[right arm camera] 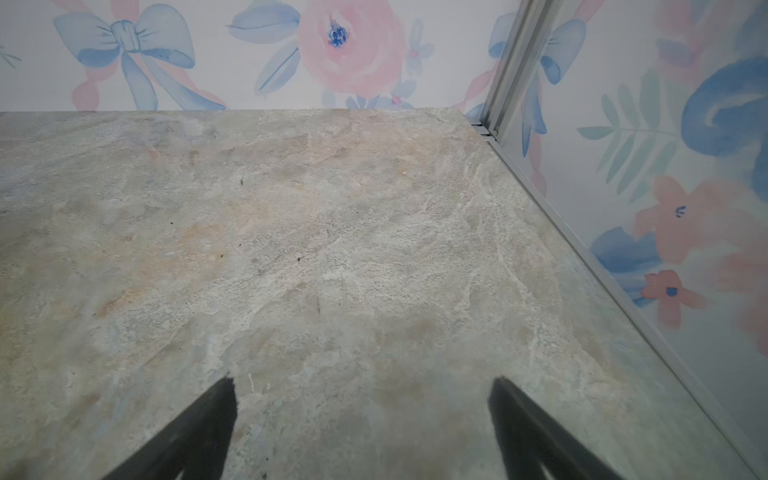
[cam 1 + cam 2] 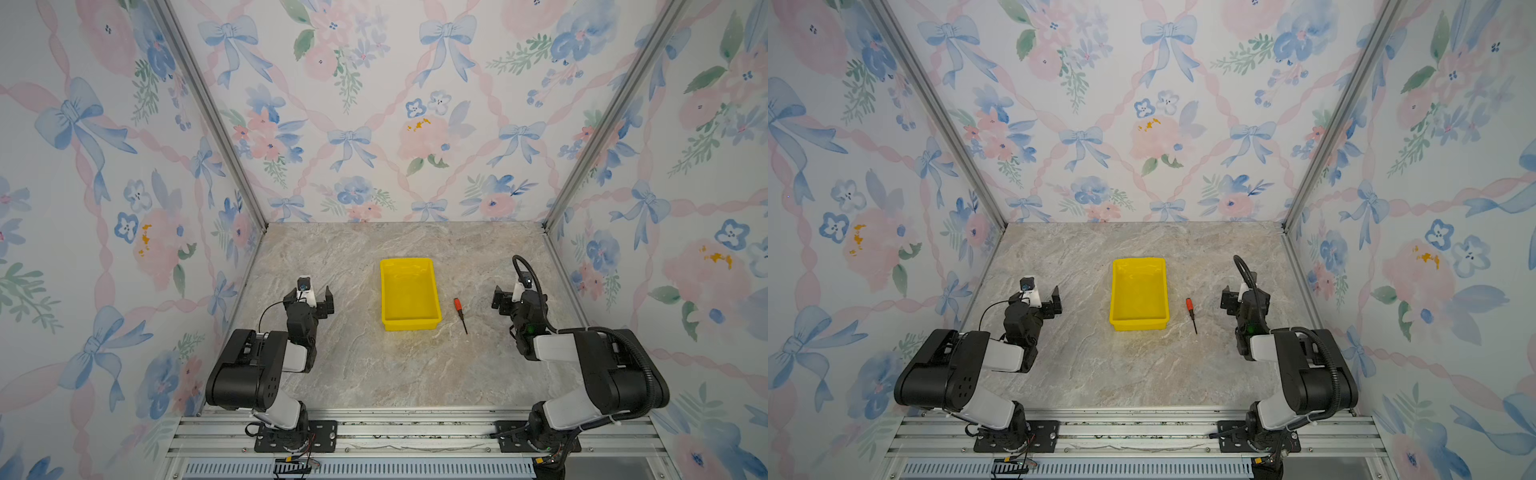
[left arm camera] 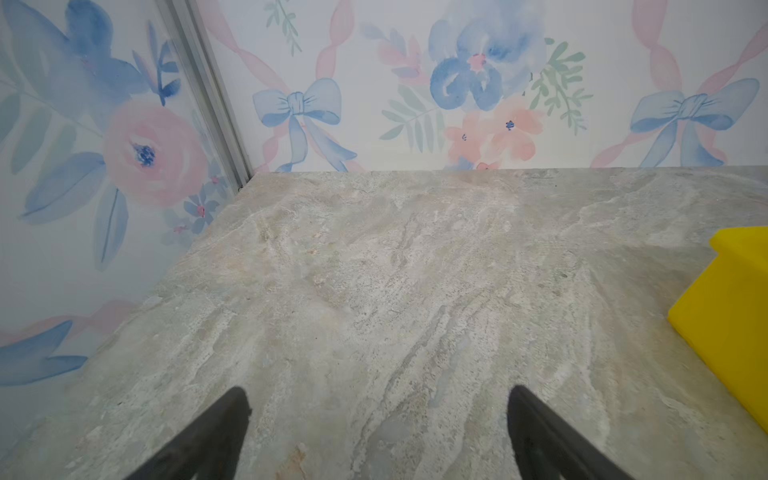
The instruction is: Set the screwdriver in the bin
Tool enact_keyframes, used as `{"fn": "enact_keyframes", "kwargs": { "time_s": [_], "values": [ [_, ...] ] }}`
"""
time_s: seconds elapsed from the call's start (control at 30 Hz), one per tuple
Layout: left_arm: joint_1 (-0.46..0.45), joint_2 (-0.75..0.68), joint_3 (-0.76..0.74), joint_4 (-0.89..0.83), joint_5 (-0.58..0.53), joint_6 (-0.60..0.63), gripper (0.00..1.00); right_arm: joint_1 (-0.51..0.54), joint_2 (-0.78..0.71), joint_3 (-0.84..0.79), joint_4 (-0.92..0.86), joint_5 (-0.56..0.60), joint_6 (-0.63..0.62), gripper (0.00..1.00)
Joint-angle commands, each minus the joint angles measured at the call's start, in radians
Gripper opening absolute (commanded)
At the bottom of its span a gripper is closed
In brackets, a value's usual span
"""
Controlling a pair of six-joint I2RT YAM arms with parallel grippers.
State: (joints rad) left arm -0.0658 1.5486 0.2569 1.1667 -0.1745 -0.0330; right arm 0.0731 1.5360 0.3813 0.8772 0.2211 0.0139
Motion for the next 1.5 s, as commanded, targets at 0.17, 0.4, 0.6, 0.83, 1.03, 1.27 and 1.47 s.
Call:
{"fn": "enact_keyframes", "kwargs": {
  "time_s": [0.17, 0.4, 0.6, 0.83, 1.03, 1.27, 1.47],
  "values": [
    [-0.002, 0.011, -0.013, 0.029, -0.009, 0.015, 0.97, 0.005, 0.009, 0.011, 0.024, 0.009, -0.006, 0.97],
    [0.002, 0.011, -0.013, 0.029, -0.005, 0.013, 0.98, 0.003, 0.009, 0.011, 0.025, 0.007, -0.006, 0.97],
    [0.001, 0.012, -0.014, 0.029, -0.005, 0.014, 0.98, 0.004, 0.009, 0.011, 0.025, 0.007, -0.006, 0.97],
    [0.003, 0.013, -0.015, 0.028, -0.001, 0.015, 0.97, 0.002, 0.009, 0.011, 0.023, 0.005, -0.005, 0.97],
    [0.003, 0.012, -0.015, 0.030, -0.002, 0.014, 0.98, 0.002, 0.009, 0.011, 0.023, 0.004, -0.005, 0.97],
    [0.003, 0.013, -0.013, 0.029, 0.000, 0.014, 0.97, 0.002, 0.009, 0.013, 0.022, 0.004, -0.005, 0.97],
    [0.006, 0.015, -0.010, 0.028, 0.007, 0.013, 0.98, 0.001, 0.009, 0.013, 0.020, 0.002, -0.004, 0.97]
  ]
}}
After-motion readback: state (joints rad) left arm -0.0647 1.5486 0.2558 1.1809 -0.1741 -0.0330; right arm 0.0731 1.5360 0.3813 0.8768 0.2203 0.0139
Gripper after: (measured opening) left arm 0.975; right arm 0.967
